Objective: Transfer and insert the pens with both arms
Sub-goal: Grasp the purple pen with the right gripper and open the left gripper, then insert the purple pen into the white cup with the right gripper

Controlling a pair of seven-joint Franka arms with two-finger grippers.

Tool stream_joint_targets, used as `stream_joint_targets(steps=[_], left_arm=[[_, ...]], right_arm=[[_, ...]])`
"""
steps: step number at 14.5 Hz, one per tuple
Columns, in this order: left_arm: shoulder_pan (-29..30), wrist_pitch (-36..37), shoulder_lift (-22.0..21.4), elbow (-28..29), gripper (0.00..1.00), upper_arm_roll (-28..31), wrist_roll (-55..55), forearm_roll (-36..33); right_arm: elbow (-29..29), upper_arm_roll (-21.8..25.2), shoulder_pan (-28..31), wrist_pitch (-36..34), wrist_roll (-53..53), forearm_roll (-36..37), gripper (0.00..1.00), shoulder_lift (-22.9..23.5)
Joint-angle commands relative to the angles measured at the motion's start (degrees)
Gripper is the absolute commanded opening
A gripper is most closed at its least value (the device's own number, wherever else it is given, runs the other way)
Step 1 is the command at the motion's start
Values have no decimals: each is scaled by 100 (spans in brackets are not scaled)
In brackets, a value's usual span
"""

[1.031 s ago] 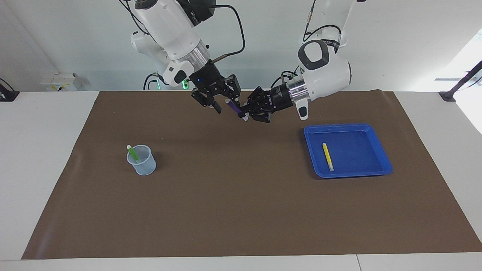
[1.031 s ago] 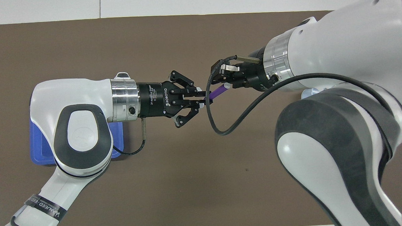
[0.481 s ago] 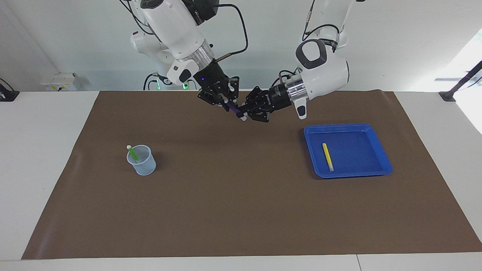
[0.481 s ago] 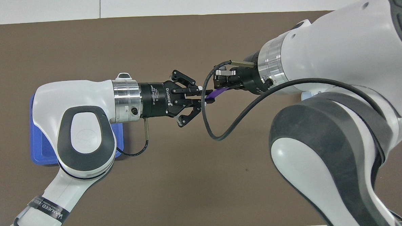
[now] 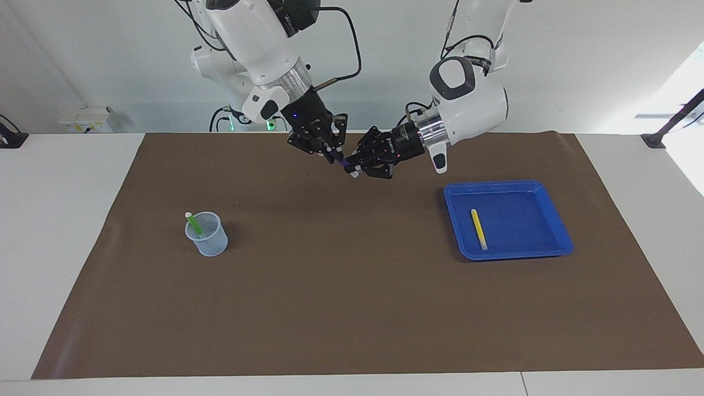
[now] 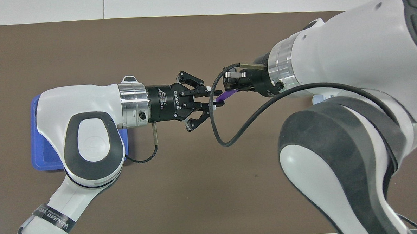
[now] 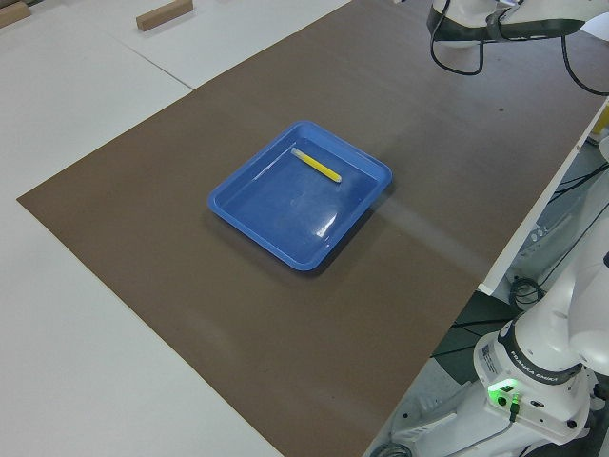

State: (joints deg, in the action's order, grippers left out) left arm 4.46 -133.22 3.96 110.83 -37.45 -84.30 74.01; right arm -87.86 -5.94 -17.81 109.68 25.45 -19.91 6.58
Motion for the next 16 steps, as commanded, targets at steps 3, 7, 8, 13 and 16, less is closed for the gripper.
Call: stream_joint_targets(steps=[3, 7, 8, 13, 16], left_arm=[[-226, -556, -475, 369, 100, 72, -315, 166], [-165, -530, -475, 360, 100, 80, -341, 166], [-156, -521, -475, 369, 100, 98, -341, 166], [142, -363, -475, 386, 100, 115, -280, -436], [335, -3, -466, 404, 100, 115, -271, -1492]], right_arm=[[23, -12, 119, 10, -31, 460, 0, 45], [-529, 5, 531, 1, -749, 1005, 0, -174], [-687, 6, 698, 10, -1013, 1285, 0, -235], [-1671, 6, 1471, 543, -1963, 2078, 0, -613], [-2365, -3, 1867, 1028, -2202, 2087, 0, -859]])
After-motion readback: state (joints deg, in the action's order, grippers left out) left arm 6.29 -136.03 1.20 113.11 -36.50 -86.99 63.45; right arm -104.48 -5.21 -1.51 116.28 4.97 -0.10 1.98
